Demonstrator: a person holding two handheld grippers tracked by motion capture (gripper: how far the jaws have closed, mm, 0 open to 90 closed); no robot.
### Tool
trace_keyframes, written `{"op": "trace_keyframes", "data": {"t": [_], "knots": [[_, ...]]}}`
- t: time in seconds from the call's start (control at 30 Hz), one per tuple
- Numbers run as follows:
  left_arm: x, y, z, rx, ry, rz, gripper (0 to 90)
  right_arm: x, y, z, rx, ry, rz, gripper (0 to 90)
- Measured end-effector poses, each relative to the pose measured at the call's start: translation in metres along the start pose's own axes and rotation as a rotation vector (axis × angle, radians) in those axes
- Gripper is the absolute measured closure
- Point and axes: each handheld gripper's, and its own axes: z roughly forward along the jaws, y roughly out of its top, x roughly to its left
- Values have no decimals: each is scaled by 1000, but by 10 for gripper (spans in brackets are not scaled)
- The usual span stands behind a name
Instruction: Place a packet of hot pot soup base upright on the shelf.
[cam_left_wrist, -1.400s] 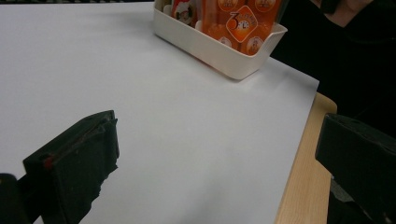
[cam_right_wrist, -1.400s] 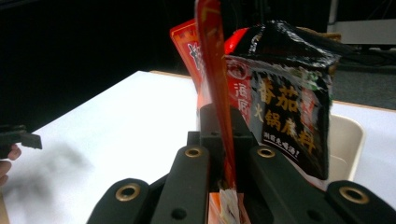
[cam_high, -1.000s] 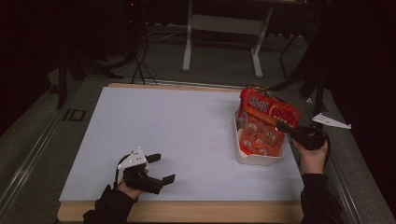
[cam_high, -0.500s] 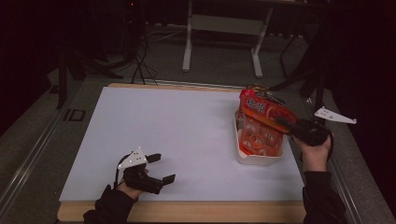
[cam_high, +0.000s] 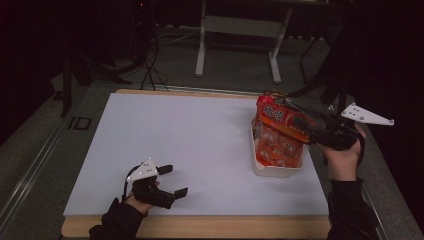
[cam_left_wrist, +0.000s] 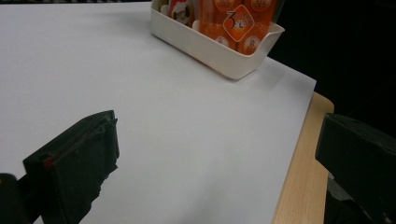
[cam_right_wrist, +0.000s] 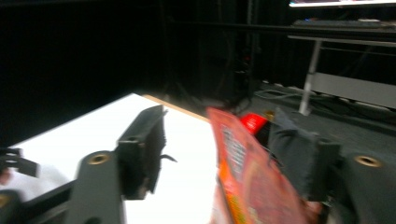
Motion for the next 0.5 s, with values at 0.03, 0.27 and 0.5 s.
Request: {"op": "trace_keyframes", "data": {"t": [0.03, 0.27, 0.5], "knots": [[0, 0, 0, -1, 1, 1, 0, 4, 1, 0, -7, 4, -1, 280], [0, 0, -1, -8, 7, 3, 0, 24, 1, 6, -21, 101, 8, 125], [0, 0, -2, -16, 13, 4, 0, 42, -17, 21, 53, 203, 19, 116]]}}
